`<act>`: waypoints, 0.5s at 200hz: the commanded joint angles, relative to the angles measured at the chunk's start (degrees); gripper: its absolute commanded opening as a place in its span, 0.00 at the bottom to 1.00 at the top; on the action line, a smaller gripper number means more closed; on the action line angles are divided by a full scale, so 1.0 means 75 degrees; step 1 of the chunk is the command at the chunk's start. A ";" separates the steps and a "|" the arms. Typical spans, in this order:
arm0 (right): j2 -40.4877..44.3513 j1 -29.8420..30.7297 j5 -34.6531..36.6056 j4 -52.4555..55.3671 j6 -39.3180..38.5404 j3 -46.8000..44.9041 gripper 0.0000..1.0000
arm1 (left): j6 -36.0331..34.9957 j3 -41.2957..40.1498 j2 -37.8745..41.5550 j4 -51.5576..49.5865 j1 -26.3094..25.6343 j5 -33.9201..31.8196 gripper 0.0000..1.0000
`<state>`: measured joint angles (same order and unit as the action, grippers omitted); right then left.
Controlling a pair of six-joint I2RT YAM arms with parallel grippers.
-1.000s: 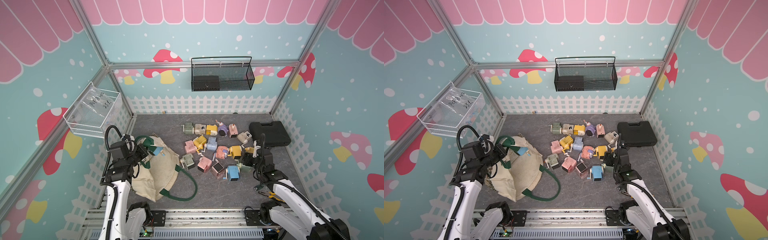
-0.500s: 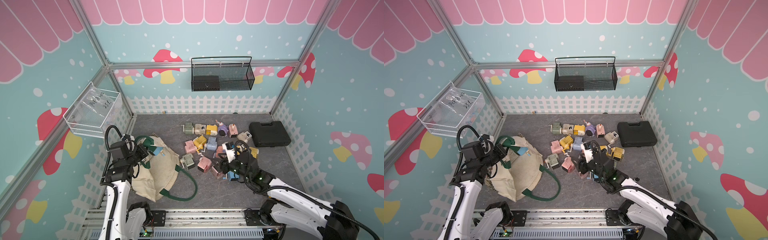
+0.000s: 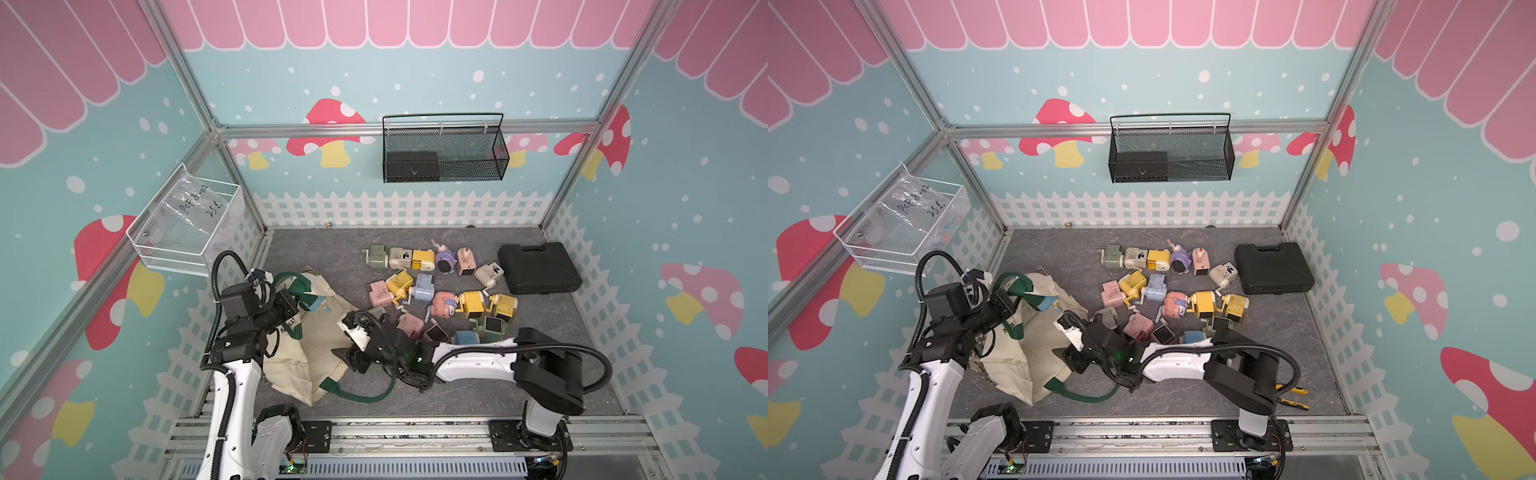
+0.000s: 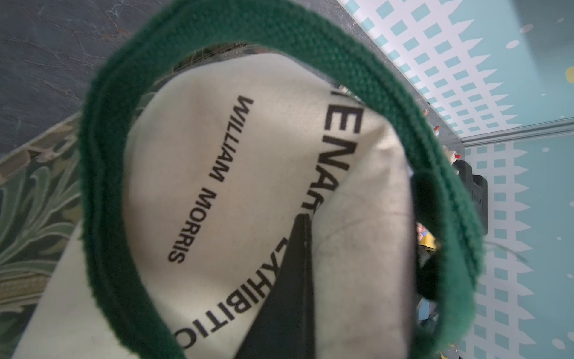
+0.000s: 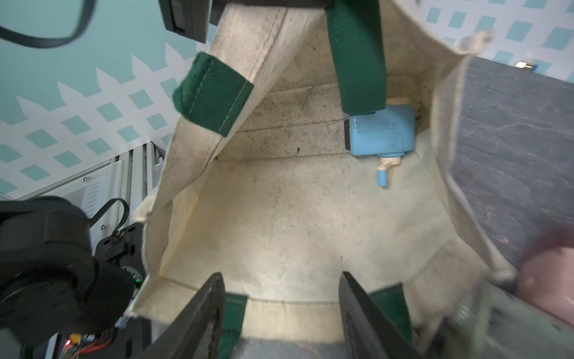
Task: Take out the pencil sharpeners from the tote bags
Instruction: Pick up the pencil sharpener from the canvas bag.
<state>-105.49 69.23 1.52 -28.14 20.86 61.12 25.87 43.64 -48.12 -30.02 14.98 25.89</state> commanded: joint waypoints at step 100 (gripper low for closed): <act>-0.4165 -0.0084 0.0212 -0.0004 0.3563 0.4351 0.61 | 0.0112 0.0082 -0.0018 -0.0345 0.0030 0.0558 0.00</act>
<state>-133.99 68.95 2.57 -27.38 39.53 90.52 25.54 43.64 -48.16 -30.59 14.98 27.35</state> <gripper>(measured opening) 0.590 0.045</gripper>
